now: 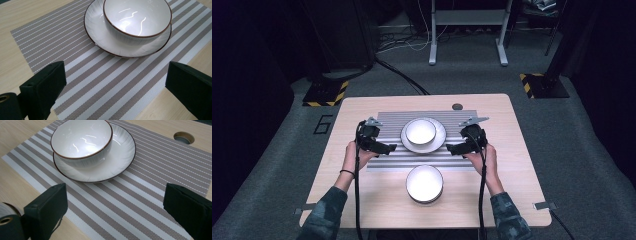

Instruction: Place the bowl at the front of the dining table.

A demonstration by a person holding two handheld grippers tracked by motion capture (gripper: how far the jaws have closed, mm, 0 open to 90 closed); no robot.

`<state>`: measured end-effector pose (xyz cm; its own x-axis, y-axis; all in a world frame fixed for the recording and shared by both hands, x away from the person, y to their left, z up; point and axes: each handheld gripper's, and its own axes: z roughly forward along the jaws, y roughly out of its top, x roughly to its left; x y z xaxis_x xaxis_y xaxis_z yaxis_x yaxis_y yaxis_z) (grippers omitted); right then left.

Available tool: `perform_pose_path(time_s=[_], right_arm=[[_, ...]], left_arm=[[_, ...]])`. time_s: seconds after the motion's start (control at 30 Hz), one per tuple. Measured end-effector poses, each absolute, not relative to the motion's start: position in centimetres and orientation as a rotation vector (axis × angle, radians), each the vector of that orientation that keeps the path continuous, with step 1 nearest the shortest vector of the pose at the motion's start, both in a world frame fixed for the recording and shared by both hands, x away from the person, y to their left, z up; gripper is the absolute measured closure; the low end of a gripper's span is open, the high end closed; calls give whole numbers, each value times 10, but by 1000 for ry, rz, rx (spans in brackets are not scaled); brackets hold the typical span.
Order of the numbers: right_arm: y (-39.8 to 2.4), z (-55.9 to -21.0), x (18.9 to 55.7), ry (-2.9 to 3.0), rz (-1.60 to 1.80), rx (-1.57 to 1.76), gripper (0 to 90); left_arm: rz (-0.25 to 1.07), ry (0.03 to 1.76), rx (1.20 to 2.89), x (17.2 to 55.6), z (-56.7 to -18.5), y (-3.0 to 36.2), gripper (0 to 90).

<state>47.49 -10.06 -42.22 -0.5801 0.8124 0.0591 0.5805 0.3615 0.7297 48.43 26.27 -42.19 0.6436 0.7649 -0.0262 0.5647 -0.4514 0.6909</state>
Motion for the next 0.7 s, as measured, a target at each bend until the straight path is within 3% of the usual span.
perform_pose_path(time_s=[0.7], right_arm=[[-135,-443,444,2278,1027,1258,67]], left_arm=[[437,1064,2202,444,-447,298,25]])
